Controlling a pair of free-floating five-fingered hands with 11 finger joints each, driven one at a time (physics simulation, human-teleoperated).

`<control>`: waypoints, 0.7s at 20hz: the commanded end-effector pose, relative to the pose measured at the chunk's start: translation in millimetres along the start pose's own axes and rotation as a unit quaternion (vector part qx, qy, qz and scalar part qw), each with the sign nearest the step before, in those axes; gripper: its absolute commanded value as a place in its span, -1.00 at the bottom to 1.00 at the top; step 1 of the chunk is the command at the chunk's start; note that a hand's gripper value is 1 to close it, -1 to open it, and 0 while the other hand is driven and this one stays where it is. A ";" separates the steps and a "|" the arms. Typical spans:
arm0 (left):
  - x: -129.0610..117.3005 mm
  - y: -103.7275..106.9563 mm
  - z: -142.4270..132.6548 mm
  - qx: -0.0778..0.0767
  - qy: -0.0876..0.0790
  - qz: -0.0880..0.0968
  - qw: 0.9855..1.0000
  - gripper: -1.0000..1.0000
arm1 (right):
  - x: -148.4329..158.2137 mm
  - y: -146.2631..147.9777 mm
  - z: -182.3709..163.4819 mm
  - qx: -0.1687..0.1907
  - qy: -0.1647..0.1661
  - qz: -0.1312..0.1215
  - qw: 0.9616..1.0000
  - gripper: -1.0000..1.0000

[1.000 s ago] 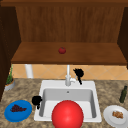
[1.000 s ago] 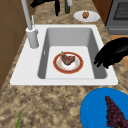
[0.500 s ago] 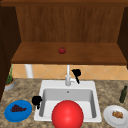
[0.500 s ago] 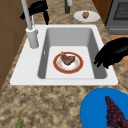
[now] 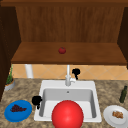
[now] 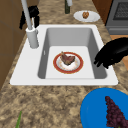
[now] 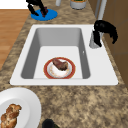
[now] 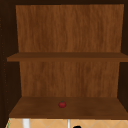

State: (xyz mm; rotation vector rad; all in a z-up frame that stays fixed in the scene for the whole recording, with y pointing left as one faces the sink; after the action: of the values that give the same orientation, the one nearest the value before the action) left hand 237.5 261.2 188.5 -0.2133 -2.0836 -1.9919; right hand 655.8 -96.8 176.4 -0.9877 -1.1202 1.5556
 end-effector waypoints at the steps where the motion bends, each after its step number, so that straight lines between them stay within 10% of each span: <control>1: 0.0 0.0 0.0 0.000 0.000 0.000 1.000 0.00 | -10.0 11.6 -18.3 0.046 -0.006 -0.006 0.999 1.00; 4: 0.0 0.0 0.0 0.000 0.000 0.000 1.000 0.00 | -18.5 8.3 -16.3 0.087 -0.021 -0.003 0.996 1.00; 14: 0.0 0.0 0.0 0.000 0.000 0.000 1.000 0.00 | -29.8 18.5 -2.7 0.065 -0.077 0.005 0.995 1.00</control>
State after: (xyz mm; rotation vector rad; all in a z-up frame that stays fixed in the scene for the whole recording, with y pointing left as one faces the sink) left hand 237.5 261.2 188.5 -0.2133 -2.0836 -1.9919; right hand 666.7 -106.1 179.2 -0.8070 -1.0704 1.7696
